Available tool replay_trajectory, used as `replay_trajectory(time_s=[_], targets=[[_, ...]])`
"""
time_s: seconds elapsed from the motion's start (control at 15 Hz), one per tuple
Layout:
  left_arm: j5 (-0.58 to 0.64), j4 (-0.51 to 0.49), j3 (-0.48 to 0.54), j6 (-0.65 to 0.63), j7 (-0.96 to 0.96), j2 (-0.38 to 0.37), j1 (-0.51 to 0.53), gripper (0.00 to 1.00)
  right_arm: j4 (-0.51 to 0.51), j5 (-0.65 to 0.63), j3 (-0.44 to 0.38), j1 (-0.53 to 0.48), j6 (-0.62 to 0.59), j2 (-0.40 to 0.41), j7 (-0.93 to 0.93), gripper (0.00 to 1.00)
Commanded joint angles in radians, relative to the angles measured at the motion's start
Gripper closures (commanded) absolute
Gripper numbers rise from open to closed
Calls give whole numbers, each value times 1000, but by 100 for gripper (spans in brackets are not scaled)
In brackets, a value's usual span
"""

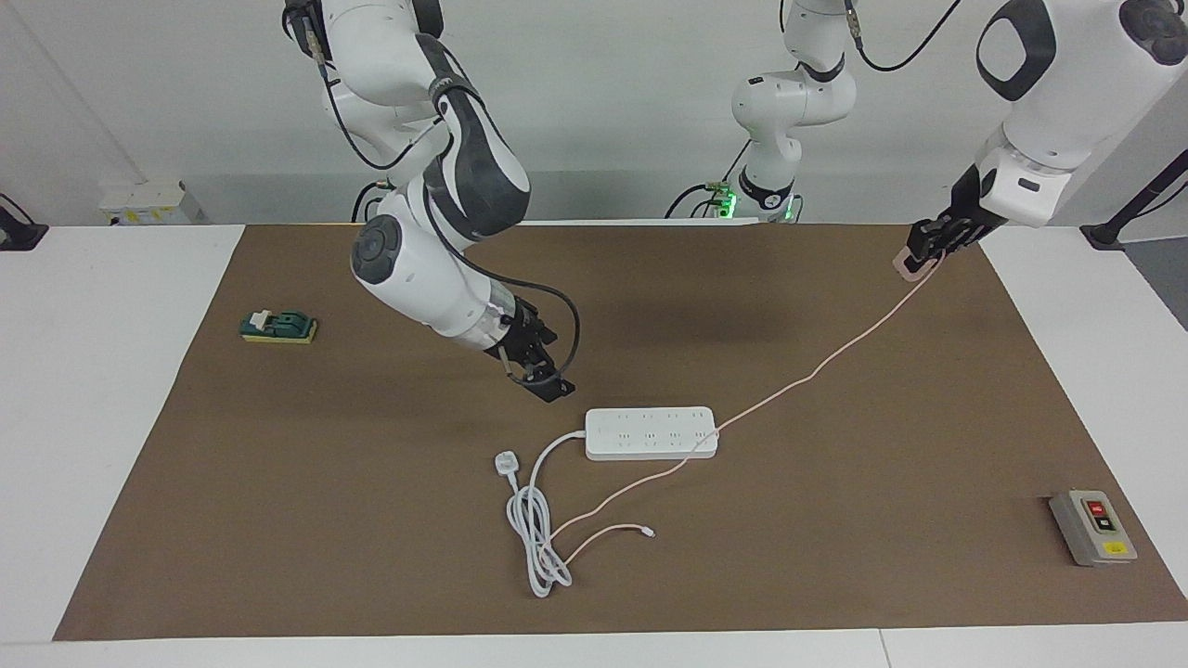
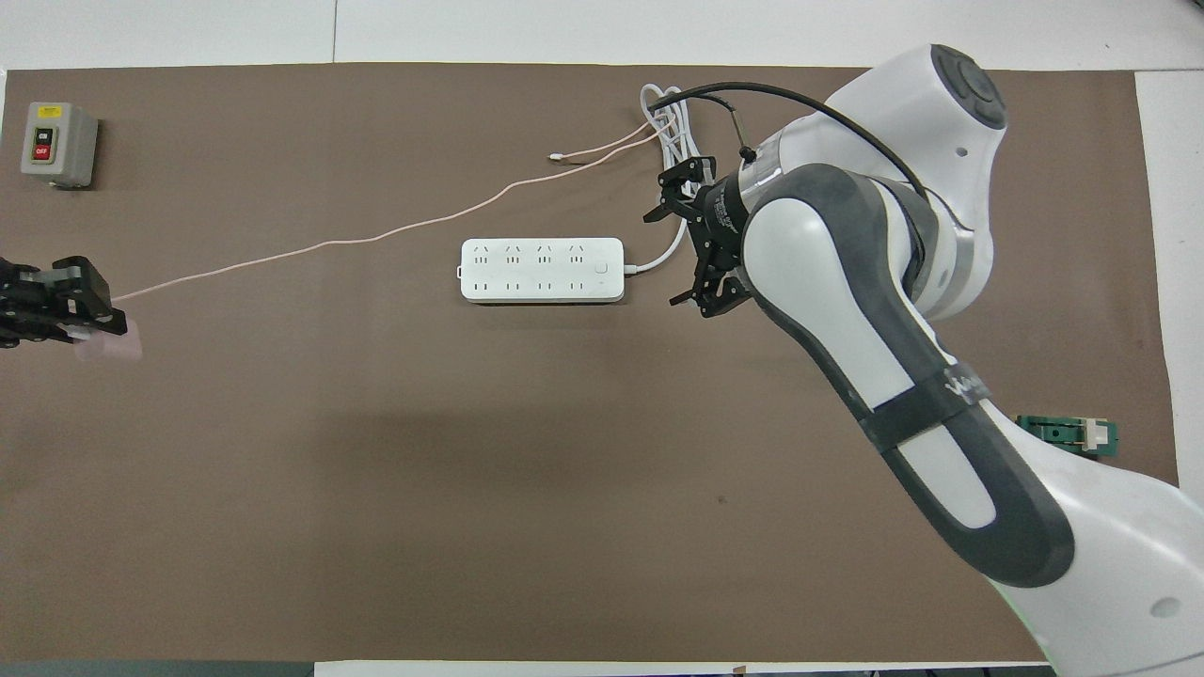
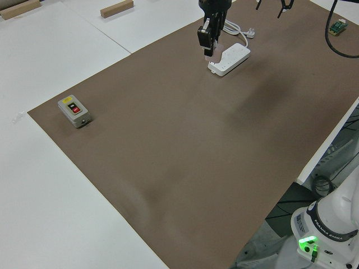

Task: Unplug charger and place it aside
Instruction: 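Carry the charger away with the left gripper while the right gripper retracts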

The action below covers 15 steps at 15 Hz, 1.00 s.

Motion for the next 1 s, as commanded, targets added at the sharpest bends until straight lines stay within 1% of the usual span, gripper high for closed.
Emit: replay_trajectory(time_s=[0.0, 0.2, 0.4, 0.67, 0.73, 0.93], targets=[[-55, -191, 8, 125, 111, -110, -7, 100, -63, -52, 6, -36, -36, -87, -65, 0], [-76, -268, 6, 198, 254, -129, -17, 100, -62, -95, 6, -80, -85, -117, -153, 0], [-87, -326, 8, 267, 372, -138, -21, 100, -62, -160, 6, -140, -142, -151, -304, 0], [-131, -412, 9, 392, 412, -124, -16, 100, -60, -223, 6, -214, -195, -191, -546, 0], [-151, -420, 9, 397, 421, -110, -8, 100, -60, -245, 6, -226, -212, -200, -609, 0], [-185, -449, 11, 408, 545, -78, 34, 100, -60, -337, 6, -258, -225, -228, -799, 0]])
